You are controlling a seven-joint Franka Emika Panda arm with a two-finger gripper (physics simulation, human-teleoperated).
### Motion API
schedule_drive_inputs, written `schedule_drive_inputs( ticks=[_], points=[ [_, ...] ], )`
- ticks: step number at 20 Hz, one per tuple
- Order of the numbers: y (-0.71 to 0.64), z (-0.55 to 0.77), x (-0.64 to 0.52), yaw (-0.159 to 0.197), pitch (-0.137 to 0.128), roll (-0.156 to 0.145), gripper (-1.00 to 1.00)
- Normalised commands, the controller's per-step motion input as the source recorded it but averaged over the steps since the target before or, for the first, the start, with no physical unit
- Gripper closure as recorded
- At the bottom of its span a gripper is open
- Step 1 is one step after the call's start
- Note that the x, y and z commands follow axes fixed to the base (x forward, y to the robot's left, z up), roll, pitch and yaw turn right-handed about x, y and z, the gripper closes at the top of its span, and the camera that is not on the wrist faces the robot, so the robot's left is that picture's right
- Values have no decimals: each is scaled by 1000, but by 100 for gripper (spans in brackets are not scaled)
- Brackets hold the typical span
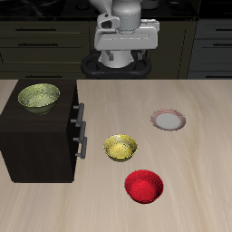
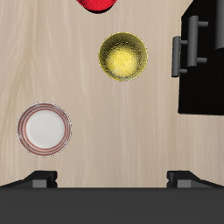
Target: Place the red bowl on the plate
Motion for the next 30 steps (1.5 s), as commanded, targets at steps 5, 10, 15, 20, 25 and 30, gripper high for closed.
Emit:
schedule_drive_inputs(
  ticks=[5,10,15,20,25,30],
  points=[
    [50,-11,327,0,3,5,-100],
    [73,-31,160,11,-3,2,-100],
    [134,-6,257,41,-23,-19,-100],
    [135,29,263,25,-6,-10,-100],
    [30,79,248,-2,-14,-23,-100],
    [15,89,250,-9,-14,-18,-100]
  ],
)
